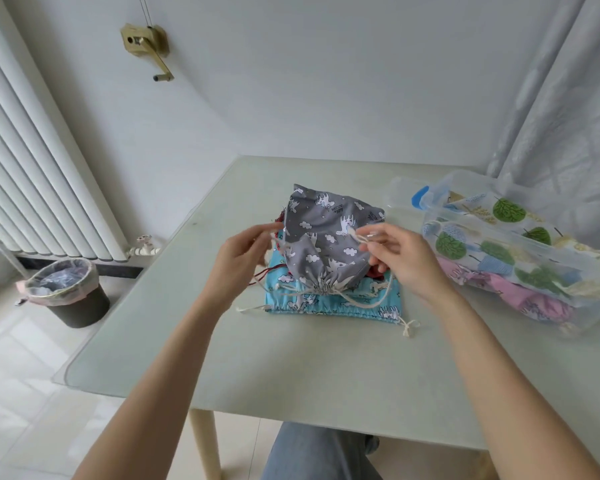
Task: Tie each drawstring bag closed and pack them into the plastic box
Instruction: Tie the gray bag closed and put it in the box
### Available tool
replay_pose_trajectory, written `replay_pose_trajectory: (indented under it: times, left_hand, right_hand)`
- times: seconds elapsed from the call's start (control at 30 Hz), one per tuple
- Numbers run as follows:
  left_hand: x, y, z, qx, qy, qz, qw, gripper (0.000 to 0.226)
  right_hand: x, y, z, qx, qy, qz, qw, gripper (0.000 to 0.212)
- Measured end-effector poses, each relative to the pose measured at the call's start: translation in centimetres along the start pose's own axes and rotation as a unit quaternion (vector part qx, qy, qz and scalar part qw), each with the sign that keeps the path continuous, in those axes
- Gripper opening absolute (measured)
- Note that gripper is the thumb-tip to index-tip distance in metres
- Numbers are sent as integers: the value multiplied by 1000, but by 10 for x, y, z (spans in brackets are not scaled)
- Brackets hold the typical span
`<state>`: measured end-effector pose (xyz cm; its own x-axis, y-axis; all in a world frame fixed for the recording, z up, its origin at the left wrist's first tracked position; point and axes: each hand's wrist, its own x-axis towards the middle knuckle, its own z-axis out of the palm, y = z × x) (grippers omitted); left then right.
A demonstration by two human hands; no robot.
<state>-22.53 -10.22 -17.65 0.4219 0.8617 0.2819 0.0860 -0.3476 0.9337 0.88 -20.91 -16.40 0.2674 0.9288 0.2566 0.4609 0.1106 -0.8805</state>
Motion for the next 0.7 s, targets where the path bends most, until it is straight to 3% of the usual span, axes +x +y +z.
replay_pose_trajectory:
  times: [0.1,0.2,0.33,0.5,0.7]
  left_hand:
    - [22,18,9,-26,-4,30,999,22]
    - [44,31,18,-55,0,19,998,17]
    - [63,39,32,-71,-41,12,997,13]
    - [71,42,42,-49,-67,31,996,18]
    - [78,18,34,40,-66,20,997,24]
  right_hand:
    - [23,-9,24,31,4,28,999,12]
    - [36,-11,44,63,-55,52,995,9]
    - [45,-19,63,123,-88,65,986,21]
    - [53,-19,70,143,-38,36,988,3]
    - [64,-10,56,174,-15,49,983,4]
